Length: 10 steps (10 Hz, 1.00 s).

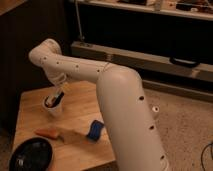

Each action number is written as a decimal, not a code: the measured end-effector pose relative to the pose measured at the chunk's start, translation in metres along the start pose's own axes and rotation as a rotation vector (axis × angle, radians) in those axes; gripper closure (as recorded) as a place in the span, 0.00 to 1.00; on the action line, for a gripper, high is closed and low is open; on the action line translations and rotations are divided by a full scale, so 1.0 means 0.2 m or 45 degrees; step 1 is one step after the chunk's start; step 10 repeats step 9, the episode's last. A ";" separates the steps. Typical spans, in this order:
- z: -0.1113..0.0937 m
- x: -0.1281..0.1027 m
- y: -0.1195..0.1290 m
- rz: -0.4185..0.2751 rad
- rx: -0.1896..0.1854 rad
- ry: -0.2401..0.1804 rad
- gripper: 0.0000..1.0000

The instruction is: Place the eraser in the ceramic cup

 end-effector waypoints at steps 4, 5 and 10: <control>0.01 -0.04 -0.01 0.101 -0.056 -0.042 0.59; 0.02 -0.06 -0.02 0.141 -0.065 -0.046 0.49; 0.01 -0.06 -0.04 0.153 -0.076 -0.035 0.20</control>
